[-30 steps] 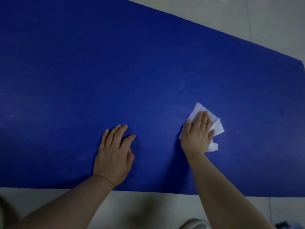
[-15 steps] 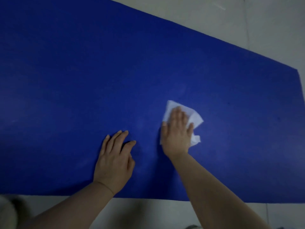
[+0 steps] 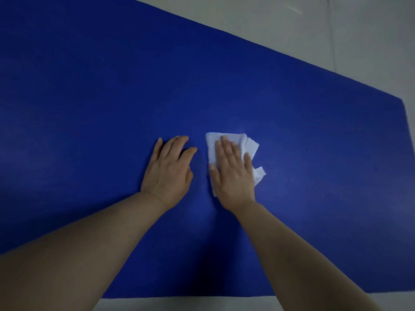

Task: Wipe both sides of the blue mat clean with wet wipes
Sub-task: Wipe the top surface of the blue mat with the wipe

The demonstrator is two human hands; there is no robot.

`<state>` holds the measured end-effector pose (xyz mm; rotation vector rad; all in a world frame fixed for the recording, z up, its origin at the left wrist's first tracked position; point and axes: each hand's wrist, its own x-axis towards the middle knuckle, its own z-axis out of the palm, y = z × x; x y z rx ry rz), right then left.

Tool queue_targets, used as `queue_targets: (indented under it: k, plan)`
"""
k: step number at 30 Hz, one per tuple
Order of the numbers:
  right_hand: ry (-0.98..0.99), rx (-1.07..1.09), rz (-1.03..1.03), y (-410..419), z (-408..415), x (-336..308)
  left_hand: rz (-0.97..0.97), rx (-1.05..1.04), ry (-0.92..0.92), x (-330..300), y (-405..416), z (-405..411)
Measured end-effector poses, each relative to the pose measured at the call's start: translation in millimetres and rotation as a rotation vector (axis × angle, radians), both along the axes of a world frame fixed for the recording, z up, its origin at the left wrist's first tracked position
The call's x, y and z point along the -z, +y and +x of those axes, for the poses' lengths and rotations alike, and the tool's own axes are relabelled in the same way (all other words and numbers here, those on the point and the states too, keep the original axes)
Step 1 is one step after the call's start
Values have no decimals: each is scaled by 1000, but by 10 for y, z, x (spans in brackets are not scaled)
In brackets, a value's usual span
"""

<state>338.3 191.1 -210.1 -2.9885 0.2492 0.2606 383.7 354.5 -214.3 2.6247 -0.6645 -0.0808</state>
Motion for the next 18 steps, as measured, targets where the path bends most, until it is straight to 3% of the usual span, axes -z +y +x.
queue_targets:
  k: [4, 5, 9, 11, 13, 16, 18]
  plan:
    - [50, 412, -39, -622, 244, 7, 13, 5, -18, 27, 4, -7]
    - [87, 424, -59, -628, 292, 5, 15, 0, -25, 29, 4, -4]
    - [94, 18, -48, -181, 219, -36, -2, 2, -24, 21, 5, -7]
    - [101, -73, 7, -211, 185, -42, -5, 6, -24, 3, 6, 5]
    - [97, 63, 11, -482, 297, -50, -1, 10, -30, 8, 12, 5]
    - [125, 505, 2, -815, 512, -77, 8, 10, -33, 10, 19, 8]
    - [88, 487, -50, -649, 584, -56, 18, -1, -33, 23, -1, 19]
